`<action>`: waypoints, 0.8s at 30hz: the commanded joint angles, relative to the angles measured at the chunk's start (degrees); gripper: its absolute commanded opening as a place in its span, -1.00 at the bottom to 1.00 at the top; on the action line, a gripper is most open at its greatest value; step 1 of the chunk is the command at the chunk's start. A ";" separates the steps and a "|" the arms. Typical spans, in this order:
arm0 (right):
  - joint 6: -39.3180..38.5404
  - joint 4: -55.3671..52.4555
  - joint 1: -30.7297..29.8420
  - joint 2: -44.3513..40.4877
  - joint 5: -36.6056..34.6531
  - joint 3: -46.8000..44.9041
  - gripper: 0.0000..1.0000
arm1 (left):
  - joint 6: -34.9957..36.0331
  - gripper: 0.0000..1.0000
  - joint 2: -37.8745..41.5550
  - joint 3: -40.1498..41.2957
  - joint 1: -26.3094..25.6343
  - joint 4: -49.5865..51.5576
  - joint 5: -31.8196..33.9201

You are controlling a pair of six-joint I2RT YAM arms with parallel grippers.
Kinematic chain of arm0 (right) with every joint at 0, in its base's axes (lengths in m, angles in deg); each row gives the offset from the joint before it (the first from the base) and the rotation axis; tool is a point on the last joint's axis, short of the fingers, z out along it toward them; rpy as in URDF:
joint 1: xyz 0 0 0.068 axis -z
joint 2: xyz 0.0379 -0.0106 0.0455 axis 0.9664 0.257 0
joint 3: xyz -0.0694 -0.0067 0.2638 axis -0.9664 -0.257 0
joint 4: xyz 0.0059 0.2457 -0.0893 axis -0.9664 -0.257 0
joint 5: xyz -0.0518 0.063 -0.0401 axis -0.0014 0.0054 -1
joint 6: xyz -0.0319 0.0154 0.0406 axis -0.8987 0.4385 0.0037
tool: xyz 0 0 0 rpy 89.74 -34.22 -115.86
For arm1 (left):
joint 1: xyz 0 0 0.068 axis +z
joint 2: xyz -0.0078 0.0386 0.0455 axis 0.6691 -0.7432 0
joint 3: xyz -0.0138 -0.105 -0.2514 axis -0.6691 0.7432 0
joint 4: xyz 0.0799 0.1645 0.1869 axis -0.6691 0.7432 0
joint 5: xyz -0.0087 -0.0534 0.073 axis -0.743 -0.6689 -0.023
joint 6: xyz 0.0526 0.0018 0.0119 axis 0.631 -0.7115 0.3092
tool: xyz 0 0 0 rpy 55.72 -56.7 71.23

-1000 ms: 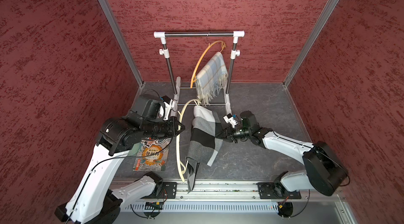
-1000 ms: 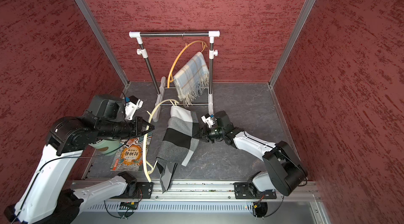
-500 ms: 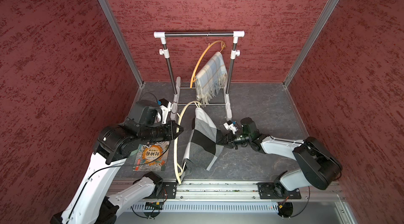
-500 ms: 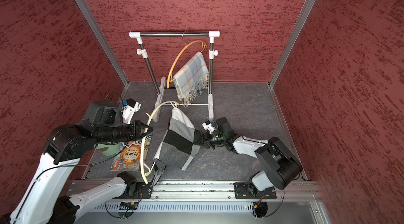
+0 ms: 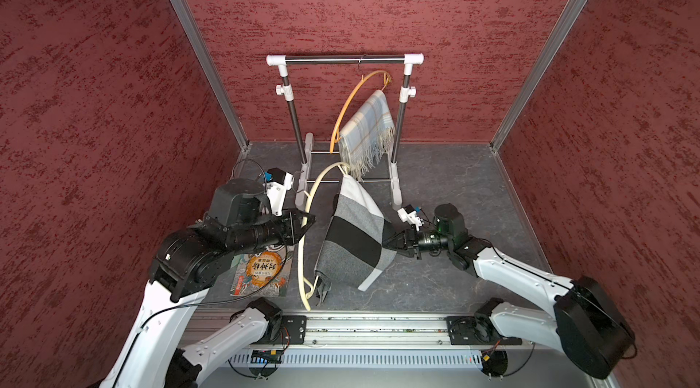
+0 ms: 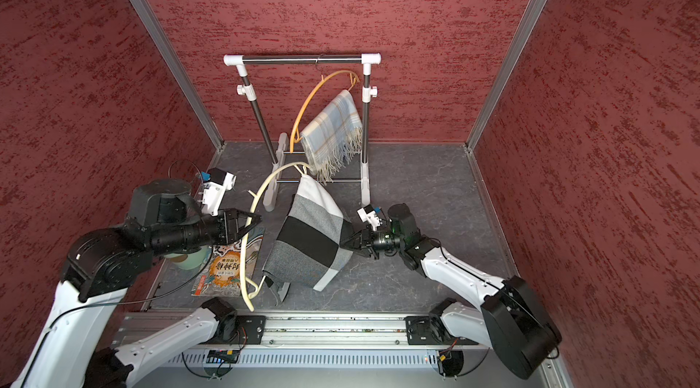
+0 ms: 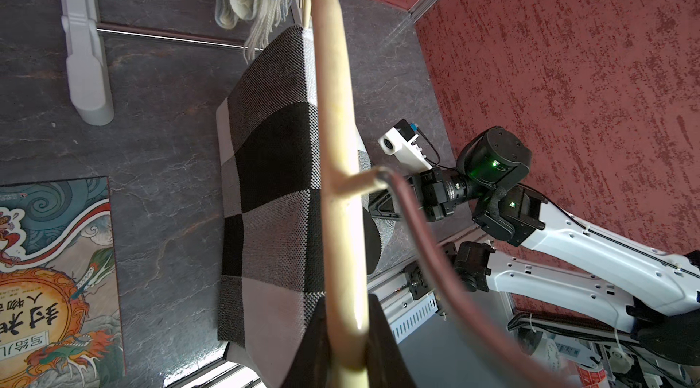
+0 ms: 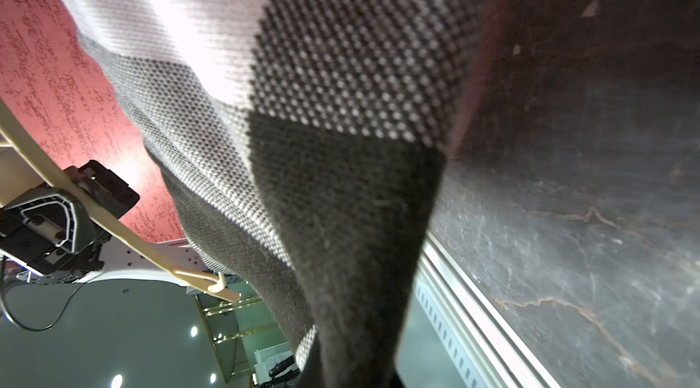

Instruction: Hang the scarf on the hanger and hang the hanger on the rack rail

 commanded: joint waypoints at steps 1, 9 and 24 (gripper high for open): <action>1.92 -6.04 0.44 -2.94 2.49 -1.57 -1.00 | 2.55 -1.00 1.18 -2.50 1.06 -12.29 5.89; -3.31 -12.84 1.06 -4.33 3.10 -0.98 -1.00 | 3.91 -1.00 0.11 -4.60 1.02 -11.54 6.52; 0.67 -0.17 5.60 3.06 2.69 -5.78 -1.00 | 4.57 -1.00 -1.57 -5.99 1.02 -12.17 4.67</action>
